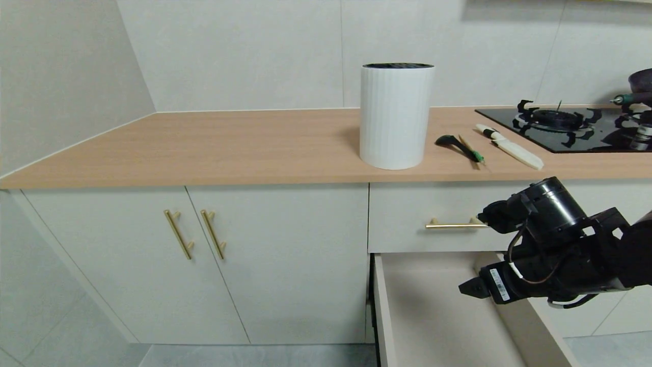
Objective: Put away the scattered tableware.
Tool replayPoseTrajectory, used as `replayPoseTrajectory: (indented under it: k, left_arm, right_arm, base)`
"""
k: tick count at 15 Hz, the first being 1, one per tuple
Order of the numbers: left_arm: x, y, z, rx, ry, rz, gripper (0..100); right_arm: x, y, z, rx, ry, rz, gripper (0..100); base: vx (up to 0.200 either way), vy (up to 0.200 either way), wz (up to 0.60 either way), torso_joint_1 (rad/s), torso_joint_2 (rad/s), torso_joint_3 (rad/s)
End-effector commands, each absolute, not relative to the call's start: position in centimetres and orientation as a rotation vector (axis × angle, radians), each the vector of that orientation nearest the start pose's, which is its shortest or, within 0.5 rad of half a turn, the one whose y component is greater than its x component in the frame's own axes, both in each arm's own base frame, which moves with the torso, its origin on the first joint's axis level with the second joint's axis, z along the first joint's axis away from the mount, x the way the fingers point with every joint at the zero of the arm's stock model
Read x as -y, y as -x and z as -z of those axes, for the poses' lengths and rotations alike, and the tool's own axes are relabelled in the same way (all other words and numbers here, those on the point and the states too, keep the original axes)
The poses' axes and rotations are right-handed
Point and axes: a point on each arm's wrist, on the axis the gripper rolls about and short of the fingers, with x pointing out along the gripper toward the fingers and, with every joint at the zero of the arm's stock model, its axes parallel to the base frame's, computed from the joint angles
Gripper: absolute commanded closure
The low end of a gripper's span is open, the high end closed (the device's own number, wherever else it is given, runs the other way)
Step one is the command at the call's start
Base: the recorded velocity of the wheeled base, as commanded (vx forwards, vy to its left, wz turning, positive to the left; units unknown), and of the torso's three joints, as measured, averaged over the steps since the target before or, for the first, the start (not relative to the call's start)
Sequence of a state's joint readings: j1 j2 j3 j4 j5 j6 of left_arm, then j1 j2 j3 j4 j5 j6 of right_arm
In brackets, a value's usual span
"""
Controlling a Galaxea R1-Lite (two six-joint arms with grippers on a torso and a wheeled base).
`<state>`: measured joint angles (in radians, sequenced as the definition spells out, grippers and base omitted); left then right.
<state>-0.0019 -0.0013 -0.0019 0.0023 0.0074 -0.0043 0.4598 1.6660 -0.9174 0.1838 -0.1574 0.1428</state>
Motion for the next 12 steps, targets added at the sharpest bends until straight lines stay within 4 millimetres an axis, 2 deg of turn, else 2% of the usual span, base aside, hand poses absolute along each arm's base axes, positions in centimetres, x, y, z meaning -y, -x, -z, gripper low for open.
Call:
replayPoseTrajectory:
  k: [1,9,12]
  left_arm:
    - [0.0,2.3,-7.6,0.000,0.005,-0.006,0]
    - [0.0,2.3,-7.6,0.000,0.005,-0.006,0]
    - [0.0,2.3,-7.6,0.000,0.005,-0.006,0]
  right_arm:
    - [-11.6,-24.3,-15.2,-0.910,0.154,-0.215,0]
    - [-11.7,-24.3,-15.3,-0.903,0.151,-0.216,0]
    - [-11.8,-24.6,-16.2,-0.827,0.132,-0.219,0]
  base:
    - [0.000,0.000,0.00,0.159,-0.47,-0.310]
    - [0.000,0.000,0.00,0.181,-0.48,-0.294]
    - [0.000,0.000,0.00,0.120,-0.28,-0.154]
